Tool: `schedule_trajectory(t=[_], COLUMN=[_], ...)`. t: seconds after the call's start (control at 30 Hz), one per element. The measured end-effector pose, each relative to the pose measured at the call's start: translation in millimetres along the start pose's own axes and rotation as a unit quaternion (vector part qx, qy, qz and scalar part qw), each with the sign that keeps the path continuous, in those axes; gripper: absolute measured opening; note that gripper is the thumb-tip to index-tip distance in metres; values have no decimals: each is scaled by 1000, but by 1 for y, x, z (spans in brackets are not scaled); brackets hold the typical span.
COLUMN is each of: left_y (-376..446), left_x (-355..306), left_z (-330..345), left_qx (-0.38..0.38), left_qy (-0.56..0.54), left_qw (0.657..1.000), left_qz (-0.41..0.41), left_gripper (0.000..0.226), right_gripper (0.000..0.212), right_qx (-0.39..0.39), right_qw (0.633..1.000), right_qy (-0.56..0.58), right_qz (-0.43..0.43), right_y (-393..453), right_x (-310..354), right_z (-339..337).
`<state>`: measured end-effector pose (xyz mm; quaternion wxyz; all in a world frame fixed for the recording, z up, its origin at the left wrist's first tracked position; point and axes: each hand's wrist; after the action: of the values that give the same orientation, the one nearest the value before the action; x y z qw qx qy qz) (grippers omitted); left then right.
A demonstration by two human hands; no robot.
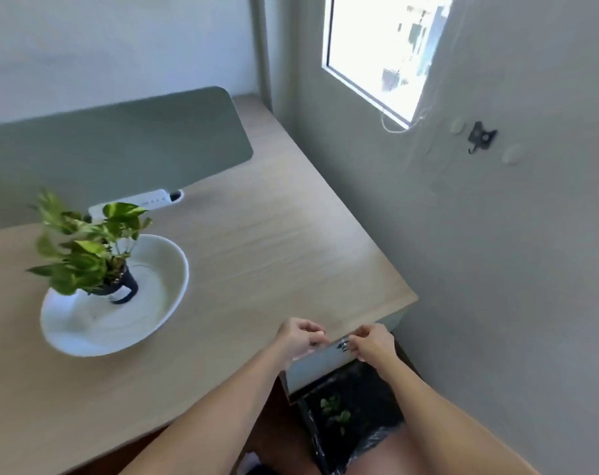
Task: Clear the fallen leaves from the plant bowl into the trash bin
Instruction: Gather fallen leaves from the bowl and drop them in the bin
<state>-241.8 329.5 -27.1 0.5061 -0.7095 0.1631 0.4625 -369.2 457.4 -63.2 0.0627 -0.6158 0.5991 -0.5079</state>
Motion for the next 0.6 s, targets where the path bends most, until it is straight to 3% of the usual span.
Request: schedule_trajectory(t=[0.13, 0.33, 0.6], left_y=[-25, -60, -84], left_x=[-10, -5, 54], left_z=[-70, -163, -299], left_qx=[-74, -225, -321], left_qy=[-4, -164, -392], left_qw=[997, 958, 862], left_qz=[38, 67, -9], left_gripper=[14, 17, 25], right_gripper=[11, 17, 15], right_qx=[57, 124, 169], right_qw=[995, 979, 981], right_qy=[-37, -76, -77], right_qz=[-73, -141, -61], right_y=[-21, -59, -83], right_x=[67, 142, 189], right_z=[43, 144, 267])
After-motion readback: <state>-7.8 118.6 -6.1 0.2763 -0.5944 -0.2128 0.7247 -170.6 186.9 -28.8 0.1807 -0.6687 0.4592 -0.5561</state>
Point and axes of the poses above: each hand's wrist, its own y-axis towards the middle knuckle, its own z-axis out of the palm, x = y × z, and after that the axes turned 9 degrees about z, right-handed
